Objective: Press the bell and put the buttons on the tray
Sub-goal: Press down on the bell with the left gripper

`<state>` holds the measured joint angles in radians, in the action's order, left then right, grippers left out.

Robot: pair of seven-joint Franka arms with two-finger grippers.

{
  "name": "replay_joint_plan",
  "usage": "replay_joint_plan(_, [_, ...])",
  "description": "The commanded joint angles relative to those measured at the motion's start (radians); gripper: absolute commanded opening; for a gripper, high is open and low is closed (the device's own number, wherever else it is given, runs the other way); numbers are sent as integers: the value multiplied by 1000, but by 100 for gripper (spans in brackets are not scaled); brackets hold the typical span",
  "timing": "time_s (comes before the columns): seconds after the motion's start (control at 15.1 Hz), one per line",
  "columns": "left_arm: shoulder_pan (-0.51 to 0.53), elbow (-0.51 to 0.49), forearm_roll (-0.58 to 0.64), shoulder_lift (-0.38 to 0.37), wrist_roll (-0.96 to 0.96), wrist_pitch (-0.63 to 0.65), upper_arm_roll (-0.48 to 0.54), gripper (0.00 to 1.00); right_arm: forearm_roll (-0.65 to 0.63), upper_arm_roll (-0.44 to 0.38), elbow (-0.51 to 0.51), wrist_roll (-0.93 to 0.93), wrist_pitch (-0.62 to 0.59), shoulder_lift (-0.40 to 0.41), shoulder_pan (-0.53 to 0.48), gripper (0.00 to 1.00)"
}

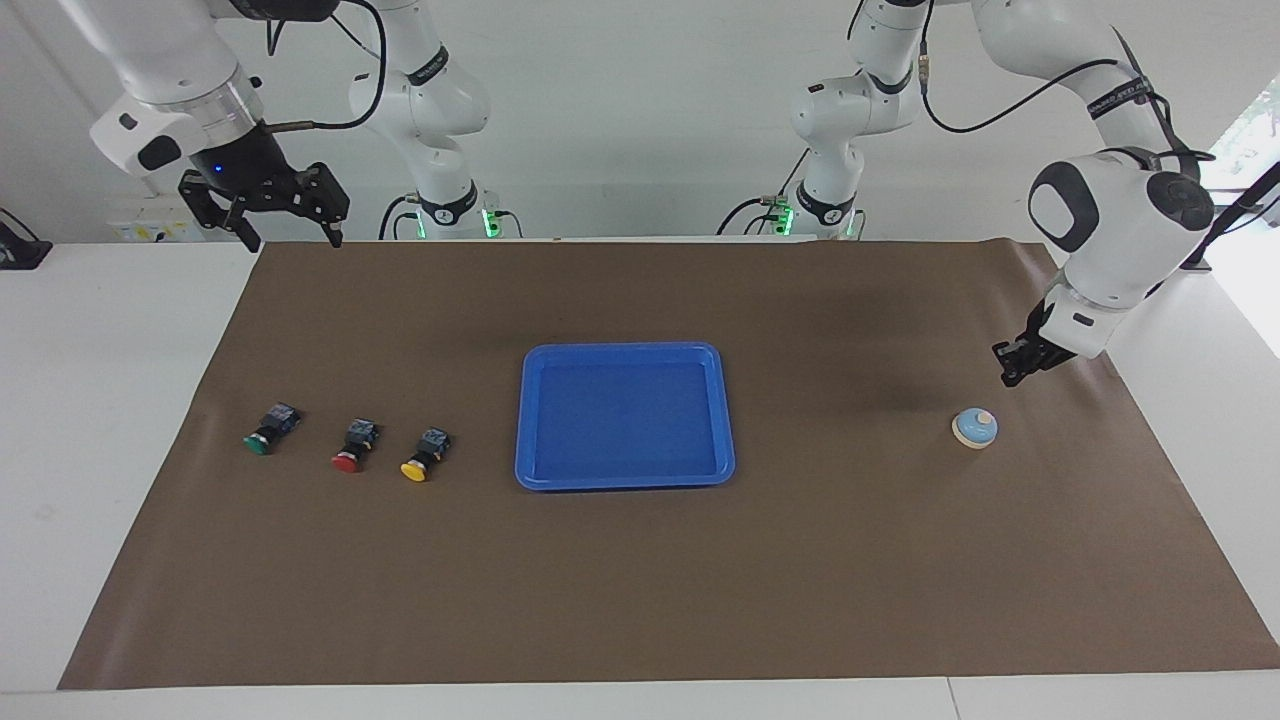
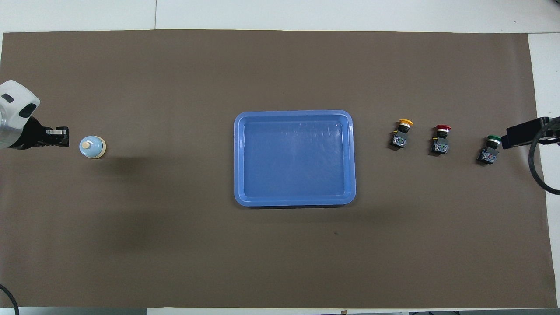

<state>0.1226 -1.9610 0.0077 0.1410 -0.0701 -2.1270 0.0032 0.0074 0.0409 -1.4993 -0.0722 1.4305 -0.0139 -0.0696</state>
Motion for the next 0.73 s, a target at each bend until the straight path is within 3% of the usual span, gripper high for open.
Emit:
replay_joint_plan(0.0, [11,-71,-6,-5,-14,-96,-5,0,13,8,-22,5,-7,-21,-13,100])
replay_joint_plan(0.46, [6,-73,-6,89,-14,-159,-5,2,13,7,-22,5,-7,-21,-13,100])
replay_joint_plan(0.66, [-3,-38,-6,81,-14,-88,-2,19,13,7,-22,5,-7,-21,-13,100])
